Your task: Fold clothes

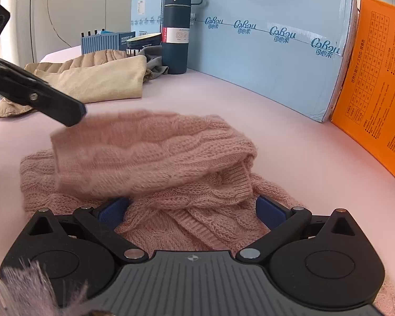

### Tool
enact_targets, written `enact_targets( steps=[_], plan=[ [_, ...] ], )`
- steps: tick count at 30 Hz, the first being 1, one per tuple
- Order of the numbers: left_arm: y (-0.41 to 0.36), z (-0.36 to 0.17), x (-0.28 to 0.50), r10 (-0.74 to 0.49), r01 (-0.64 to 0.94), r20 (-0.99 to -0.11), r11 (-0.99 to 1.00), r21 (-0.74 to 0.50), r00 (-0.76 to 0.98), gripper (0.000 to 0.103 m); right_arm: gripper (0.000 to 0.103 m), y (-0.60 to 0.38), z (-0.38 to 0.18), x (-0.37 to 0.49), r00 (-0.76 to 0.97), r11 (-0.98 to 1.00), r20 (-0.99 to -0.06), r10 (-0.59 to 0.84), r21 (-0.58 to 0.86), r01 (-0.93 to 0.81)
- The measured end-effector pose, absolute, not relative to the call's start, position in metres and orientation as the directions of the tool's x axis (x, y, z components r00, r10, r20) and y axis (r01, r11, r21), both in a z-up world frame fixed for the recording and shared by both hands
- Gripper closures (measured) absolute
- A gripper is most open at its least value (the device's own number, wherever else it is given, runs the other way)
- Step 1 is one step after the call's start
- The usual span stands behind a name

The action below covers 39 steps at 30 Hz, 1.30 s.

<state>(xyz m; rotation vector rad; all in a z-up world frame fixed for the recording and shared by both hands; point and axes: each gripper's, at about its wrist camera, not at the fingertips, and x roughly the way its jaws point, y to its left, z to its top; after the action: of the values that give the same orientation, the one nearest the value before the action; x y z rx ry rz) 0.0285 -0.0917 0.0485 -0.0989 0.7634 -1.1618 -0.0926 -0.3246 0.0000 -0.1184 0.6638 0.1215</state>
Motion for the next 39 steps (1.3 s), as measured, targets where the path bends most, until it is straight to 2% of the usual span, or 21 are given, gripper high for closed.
enact_targets(
  steps=[4,6,7,8,9,10,13,15,16,17,18,19,20,30,35,39],
  plan=[
    [-0.079,0.043,0.017,-0.842,0.792,-0.512,0.427,-0.436,0.172,0.096,0.0,-0.325,0.0,-0.093,0.782,0.987,-0.619,0.077,-0.066,-0.15],
    [-0.08,0.04,0.02,-0.844,0.777,-0.511,0.43,-0.46,0.165,0.09,0.0,-0.325,-0.001,-0.093,0.782,0.987,-0.619,0.079,-0.062,-0.149],
    [-0.082,0.038,0.022,-0.844,0.768,-0.511,0.435,-0.471,0.164,0.072,0.0,-0.325,-0.001,-0.093,0.782,0.987,-0.618,0.08,-0.06,-0.148],
    [-0.085,0.037,0.023,-0.845,0.76,-0.506,0.442,-0.476,0.174,0.045,0.0,-0.325,-0.001,-0.093,0.782,0.987,-0.618,0.08,-0.059,-0.148],
    [-0.088,0.036,0.025,-0.846,0.754,-0.499,0.45,-0.479,0.188,0.033,0.0,-0.325,-0.001,-0.093,0.782,0.987,-0.618,0.08,-0.059,-0.147],
    [-0.091,0.035,0.026,-0.847,0.747,-0.492,0.458,-0.483,0.201,0.025,0.0,-0.325,-0.001,-0.093,0.782,0.987,-0.618,0.079,-0.059,-0.147],
    [-0.104,0.034,0.027,-0.848,0.749,-0.491,0.454,-0.482,0.198,0.025,0.0,-0.324,-0.001,-0.093,0.782,0.987,-0.618,0.077,-0.062,-0.146],
    [-0.113,0.033,0.026,-0.844,0.752,-0.499,0.456,-0.476,0.196,0.027,0.0,-0.324,-0.001,-0.092,0.782,0.987,-0.618,0.077,-0.063,-0.146],
    [-0.117,0.032,0.026,-0.842,0.754,-0.503,0.456,-0.473,0.194,0.033,0.0,-0.325,-0.001,-0.092,0.782,0.987,-0.618,0.077,-0.062,-0.146],
    [-0.121,0.03,0.025,-0.834,0.758,-0.515,0.463,-0.459,0.197,0.05,0.0,-0.325,-0.001,-0.092,0.782,0.987,-0.618,0.078,-0.062,-0.147],
    [-0.125,0.028,0.024,-0.824,0.763,-0.53,0.471,-0.442,0.201,0.063,0.0,-0.325,-0.001,-0.092,0.782,0.987,-0.618,0.078,-0.061,-0.147],
    [-0.128,0.025,0.023,-0.811,0.766,-0.547,0.483,-0.424,0.209,0.088,0.0,-0.325,-0.001,-0.092,0.782,0.987,-0.618,0.078,-0.061,-0.147],
    [-0.131,0.023,0.023,-0.798,0.765,-0.561,0.497,-0.409,0.218,0.099,0.0,-0.326,-0.001,-0.092,0.782,0.987,-0.618,0.079,-0.059,-0.147],
    [-0.098,0.054,0.015,-0.86,0.775,-0.453,0.447,-0.447,0.235,0.1,0.0,-0.328,-0.002,-0.092,0.78,0.988,-0.62,0.087,-0.045,-0.147],
    [-0.076,0.048,0.003,-0.854,0.762,-0.472,0.451,-0.465,0.218,0.1,0.0,-0.337,0.005,-0.098,0.778,0.985,-0.612,0.144,0.013,-0.172],
    [-0.065,0.032,0.006,-0.835,0.732,-0.501,0.486,-0.478,0.226,0.099,0.0,-0.348,0.02,-0.112,0.816,0.982,-0.548,0.184,0.062,-0.18]
  ],
)
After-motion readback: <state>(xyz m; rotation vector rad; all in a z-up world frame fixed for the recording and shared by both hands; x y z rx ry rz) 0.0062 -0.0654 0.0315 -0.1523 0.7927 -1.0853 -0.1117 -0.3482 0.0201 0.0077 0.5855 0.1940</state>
